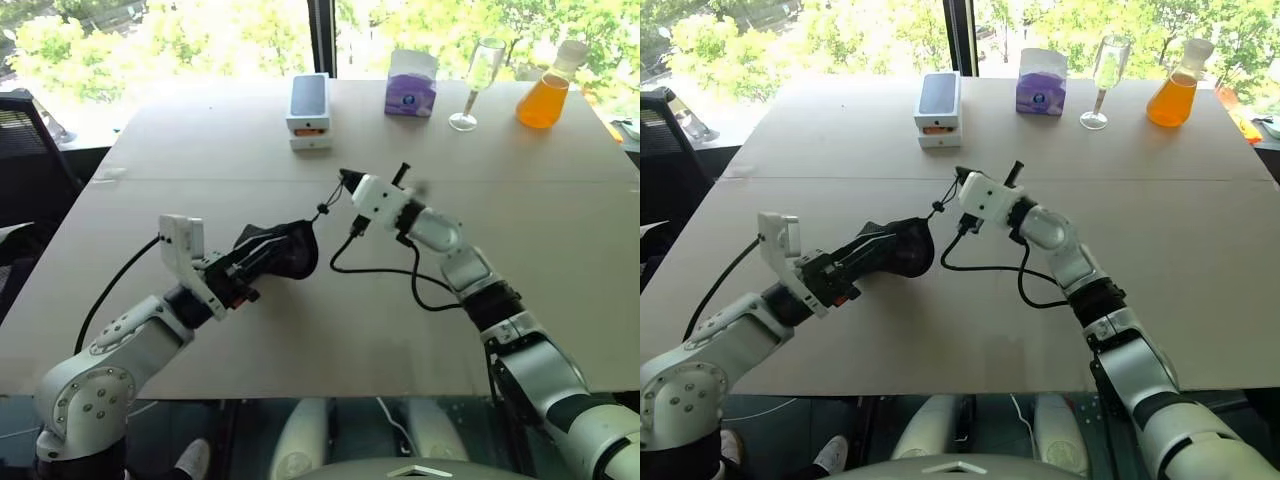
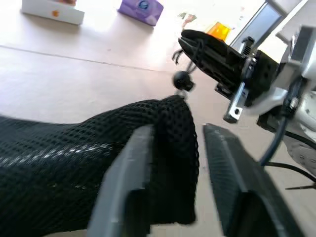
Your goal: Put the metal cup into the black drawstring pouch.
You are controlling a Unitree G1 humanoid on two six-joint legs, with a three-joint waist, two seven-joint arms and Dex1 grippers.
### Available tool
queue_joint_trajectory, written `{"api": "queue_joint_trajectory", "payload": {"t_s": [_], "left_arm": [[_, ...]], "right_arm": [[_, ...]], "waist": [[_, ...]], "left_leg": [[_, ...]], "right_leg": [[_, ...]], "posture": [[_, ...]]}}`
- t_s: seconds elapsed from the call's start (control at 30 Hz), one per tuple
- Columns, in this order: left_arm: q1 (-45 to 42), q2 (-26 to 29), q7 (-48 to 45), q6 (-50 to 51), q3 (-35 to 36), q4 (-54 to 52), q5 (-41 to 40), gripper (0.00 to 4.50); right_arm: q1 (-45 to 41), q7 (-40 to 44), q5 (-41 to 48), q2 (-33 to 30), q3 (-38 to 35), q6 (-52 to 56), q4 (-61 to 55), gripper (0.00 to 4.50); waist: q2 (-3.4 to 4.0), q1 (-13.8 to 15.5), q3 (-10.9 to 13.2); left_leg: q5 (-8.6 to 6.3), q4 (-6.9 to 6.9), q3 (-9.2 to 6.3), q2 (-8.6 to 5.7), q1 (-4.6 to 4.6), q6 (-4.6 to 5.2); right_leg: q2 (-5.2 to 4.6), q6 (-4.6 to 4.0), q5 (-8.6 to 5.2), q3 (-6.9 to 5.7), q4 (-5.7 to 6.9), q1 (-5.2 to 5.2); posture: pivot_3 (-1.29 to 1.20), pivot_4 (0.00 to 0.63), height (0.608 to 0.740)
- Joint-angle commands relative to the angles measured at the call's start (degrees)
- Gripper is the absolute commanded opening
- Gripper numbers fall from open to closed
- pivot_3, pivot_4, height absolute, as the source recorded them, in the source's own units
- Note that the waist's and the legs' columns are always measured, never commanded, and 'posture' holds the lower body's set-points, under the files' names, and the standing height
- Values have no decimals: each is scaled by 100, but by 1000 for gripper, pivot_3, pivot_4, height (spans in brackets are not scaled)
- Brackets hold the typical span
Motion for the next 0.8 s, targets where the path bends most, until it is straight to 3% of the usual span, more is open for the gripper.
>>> {"api": "queue_joint_trajectory", "payload": {"t_s": [0.03, 0.1, 0.33, 0.53, 0.8], "left_arm": [[-373, 46, 153, -278, -209, -536, 282, 3508], [-690, 115, 220, -271, -287, -567, 316, 4446], [-1916, 330, 392, -289, -582, -258, 906, 4446], [-2911, -305, 515, -323, -1202, 409, 1239, 4446], [-3091, -624, 130, -537, -1652, 966, 1882, 4446]], "right_arm": [[-338, 206, 211, -134, -222, 154, -591, 0], [-466, 325, 243, -226, -246, 221, -741, 0], [-864, 728, 267, -549, -232, 264, -1017, 0], [-1101, 865, 210, -712, -213, 211, -947, 0], [-1108, 938, 128, -763, -150, 224, -972, 0]], "waist": [[1, 2, 1], [2, 6, 2], [0, 6, 3], [-6, 21, 10], [-12, -2, 21]], "left_leg": [[0, 0, 0, 0, 0, 0], [0, 1, 0, 0, 0, 2], [0, 3, 1, -3, 0, 2], [1, 7, 1, -4, -2, 1], [2, 7, 3, -1, -4, 0]], "right_leg": [[1, 0, 0, 0, 1, 0], [2, 0, 0, -1, 3, 0], [26, 1, 0, 0, 2, 1], [27, 3, 1, -1, 2, 3], [31, 3, 1, 2, 2, 0]], "posture": [[0, 150, 740], [0, 150, 740], [0, 150, 740], [0, 150, 740], [0, 150, 740]]}}
